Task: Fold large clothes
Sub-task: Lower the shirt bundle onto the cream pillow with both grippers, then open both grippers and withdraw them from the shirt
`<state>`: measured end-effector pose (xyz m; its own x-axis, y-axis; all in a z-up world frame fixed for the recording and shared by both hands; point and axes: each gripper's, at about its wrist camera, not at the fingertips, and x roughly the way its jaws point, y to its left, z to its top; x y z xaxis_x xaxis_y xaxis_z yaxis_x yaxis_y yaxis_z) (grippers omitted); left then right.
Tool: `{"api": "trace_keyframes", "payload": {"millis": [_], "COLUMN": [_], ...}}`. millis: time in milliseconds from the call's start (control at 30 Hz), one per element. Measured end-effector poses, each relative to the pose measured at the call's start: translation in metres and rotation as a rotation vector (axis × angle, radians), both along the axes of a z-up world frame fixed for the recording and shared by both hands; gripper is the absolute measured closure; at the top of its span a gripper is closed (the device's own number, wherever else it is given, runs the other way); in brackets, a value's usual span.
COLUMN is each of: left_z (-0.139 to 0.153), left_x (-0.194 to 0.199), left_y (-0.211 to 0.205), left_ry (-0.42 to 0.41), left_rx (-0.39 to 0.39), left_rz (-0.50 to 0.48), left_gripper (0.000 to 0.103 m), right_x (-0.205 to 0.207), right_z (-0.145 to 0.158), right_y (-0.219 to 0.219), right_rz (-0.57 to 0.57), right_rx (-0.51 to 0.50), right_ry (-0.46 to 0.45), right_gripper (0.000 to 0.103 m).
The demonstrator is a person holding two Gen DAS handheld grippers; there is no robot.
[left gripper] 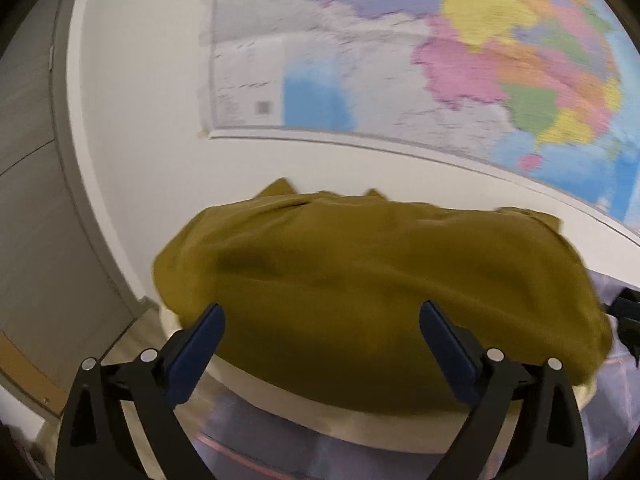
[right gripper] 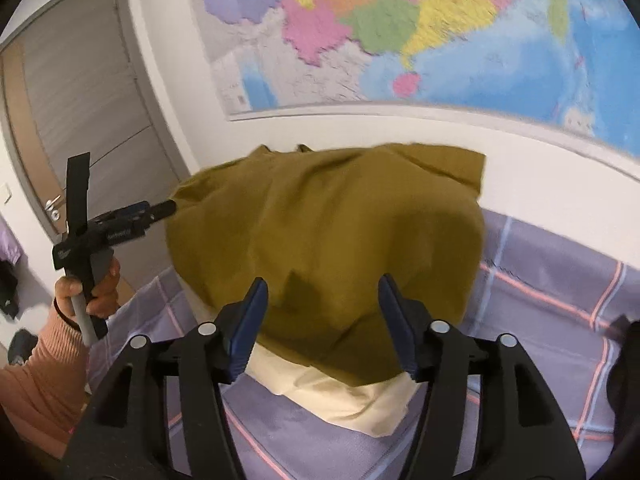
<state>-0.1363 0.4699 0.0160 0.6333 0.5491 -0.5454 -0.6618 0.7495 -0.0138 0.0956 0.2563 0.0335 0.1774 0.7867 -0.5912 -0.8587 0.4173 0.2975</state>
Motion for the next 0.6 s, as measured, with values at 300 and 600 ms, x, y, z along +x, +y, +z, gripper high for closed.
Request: {"api": "trace_keyframes", "payload": {"millis": [300, 600], "left_z": [-0.003, -0.027], "left_x": [0.022, 0.036], "left_y": [-0.044, -0.049], "left_ry": [0.016, 0.056], "left_rx": [0.019, -0.006], "left_rz": [-0.062, -0.04], "left_gripper": [0.007, 0.007], "right_x": [-0.01, -0.013], "right_z": [0.011, -0.035], "right_y": [0.017, 0.039], "right_rz": [0.018, 0.017], "right_rx": [0.011, -0.084], "right_ry": [-0.069, -0.034], "right_gripper": [0.045, 0.046]}}
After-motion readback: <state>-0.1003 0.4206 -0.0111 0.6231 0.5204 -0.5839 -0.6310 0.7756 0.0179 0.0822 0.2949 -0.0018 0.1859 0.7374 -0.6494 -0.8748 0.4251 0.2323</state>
